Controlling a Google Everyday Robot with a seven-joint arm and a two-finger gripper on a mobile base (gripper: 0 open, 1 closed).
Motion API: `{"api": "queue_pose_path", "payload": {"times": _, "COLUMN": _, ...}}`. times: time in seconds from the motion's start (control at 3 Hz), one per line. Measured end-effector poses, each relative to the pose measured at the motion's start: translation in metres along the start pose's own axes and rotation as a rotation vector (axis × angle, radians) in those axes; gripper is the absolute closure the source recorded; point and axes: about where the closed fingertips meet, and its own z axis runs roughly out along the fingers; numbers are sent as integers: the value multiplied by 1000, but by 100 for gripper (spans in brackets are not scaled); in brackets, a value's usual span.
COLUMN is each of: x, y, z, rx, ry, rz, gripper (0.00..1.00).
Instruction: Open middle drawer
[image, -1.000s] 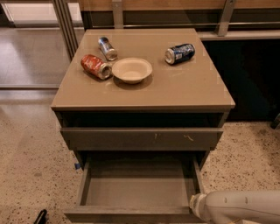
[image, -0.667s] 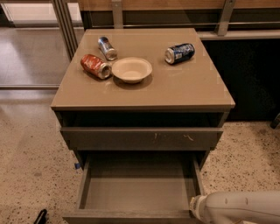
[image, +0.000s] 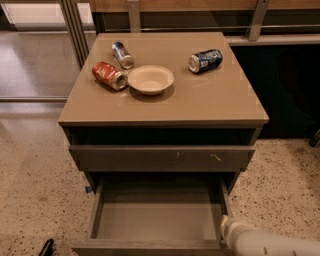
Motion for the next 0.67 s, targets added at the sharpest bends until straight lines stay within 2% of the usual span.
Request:
{"api": "queue_pose_path", "payload": {"times": 0.33, "x": -17, "y": 4, "z": -13, "rx": -2, "ry": -98, "rz": -8, "gripper": 100}}
{"api": "queue_pose_path", "payload": {"times": 0.67, "x": -19, "y": 4, "z": -14, "rx": -3, "ry": -107, "rz": -12, "gripper": 81}}
